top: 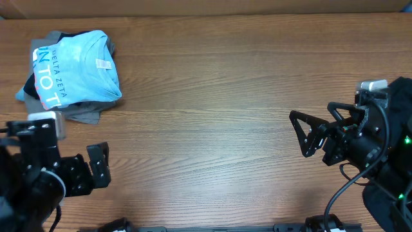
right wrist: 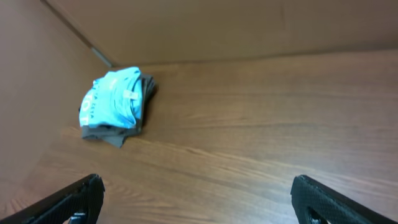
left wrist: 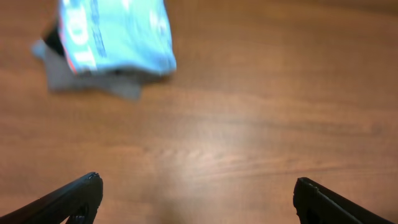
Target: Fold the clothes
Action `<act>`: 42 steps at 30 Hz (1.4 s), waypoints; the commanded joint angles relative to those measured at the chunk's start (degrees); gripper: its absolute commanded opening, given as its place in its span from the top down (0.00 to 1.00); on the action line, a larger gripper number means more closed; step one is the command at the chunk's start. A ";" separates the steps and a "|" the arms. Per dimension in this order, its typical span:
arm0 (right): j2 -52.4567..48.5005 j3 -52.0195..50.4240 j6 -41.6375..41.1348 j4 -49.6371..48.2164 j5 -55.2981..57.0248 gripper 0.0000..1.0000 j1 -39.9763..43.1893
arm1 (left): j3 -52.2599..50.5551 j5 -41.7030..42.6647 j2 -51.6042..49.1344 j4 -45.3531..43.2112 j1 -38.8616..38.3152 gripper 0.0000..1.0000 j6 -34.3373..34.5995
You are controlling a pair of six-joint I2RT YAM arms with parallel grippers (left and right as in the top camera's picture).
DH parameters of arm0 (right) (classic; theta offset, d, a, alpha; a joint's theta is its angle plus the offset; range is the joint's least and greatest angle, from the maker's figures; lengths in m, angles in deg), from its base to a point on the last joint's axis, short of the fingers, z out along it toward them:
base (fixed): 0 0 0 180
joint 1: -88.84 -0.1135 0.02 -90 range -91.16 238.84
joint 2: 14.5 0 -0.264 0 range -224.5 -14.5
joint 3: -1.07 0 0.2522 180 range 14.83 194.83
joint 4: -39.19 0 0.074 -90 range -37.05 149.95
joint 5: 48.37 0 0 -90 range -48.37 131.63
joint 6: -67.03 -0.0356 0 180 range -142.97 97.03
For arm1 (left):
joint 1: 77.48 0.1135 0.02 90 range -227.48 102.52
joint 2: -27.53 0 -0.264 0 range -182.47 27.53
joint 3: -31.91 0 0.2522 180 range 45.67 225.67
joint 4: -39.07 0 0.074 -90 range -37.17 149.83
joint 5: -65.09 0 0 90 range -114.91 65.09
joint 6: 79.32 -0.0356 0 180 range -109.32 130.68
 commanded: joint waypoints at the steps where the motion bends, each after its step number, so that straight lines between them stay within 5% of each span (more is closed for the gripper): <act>1: -0.09 0.07 0.24 1.51 0.63 0.00 0.15 | -4.66 -0.55 0.63 -0.15 -0.44 0.00 0.81; 18: -0.09 0.07 1.29 4.98 3.13 0.00 0.15 | -11.13 -0.55 -6.40 -0.15 -0.44 0.00 0.81; 23: 1.51 -4.11 5.38 -4.44 12.66 0.00 0.87 | -11.13 -0.55 -8.87 -0.15 -0.44 0.00 0.81; 31: 18.49 -31.58 8.59 -31.39 9.77 0.00 3.48 | -11.13 -0.55 -12.76 -0.15 -0.44 0.00 0.83; 42: 46.29 -64.63 8.59 -50.58 9.62 0.00 5.42 | -11.13 -0.55 -17.70 -0.15 -0.37 0.00 0.83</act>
